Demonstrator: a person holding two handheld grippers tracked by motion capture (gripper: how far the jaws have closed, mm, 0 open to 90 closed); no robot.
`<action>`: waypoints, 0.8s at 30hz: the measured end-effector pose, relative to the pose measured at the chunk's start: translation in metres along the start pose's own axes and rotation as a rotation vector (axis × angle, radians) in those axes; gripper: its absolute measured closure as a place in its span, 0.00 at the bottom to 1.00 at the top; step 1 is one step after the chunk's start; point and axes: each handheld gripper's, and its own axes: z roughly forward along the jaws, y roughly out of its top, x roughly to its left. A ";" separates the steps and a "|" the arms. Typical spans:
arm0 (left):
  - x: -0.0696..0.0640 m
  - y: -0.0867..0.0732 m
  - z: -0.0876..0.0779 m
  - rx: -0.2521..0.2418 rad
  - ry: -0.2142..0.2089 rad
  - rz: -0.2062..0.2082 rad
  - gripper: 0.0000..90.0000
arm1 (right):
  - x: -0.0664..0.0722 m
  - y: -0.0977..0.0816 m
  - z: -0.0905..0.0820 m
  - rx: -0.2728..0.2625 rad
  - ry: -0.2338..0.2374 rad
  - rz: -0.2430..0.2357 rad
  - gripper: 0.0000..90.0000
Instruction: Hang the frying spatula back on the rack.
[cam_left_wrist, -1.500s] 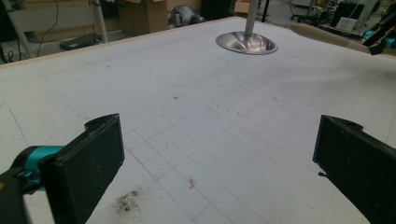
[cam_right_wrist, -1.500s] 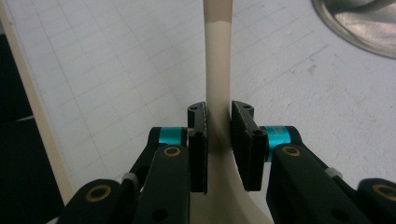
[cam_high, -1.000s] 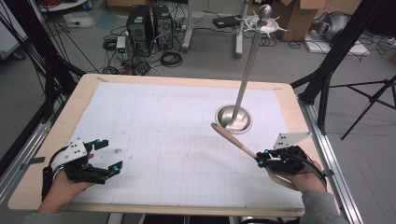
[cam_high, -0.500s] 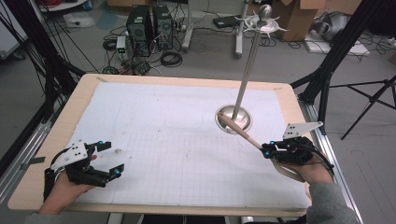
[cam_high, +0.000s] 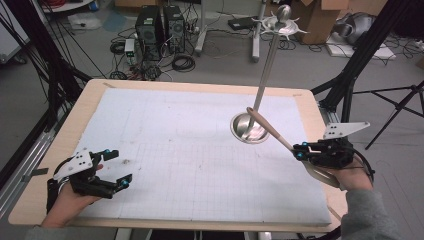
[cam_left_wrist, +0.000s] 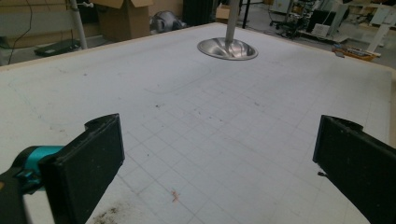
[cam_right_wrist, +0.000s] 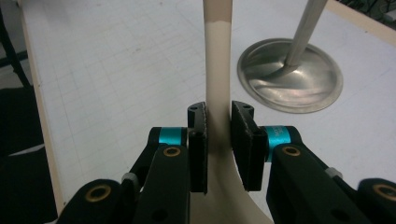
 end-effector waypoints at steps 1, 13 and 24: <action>0.000 0.000 0.000 -0.001 -0.001 -0.003 0.03 | -0.002 0.000 -0.002 -0.009 -0.002 0.000 0.86; 0.000 0.000 0.006 0.001 -0.011 -0.011 0.03 | -0.023 0.006 -0.019 -0.086 0.000 0.005 0.86; 0.006 -0.006 0.005 0.016 0.006 -0.027 0.03 | -0.035 0.004 -0.034 -0.123 -0.064 0.057 0.86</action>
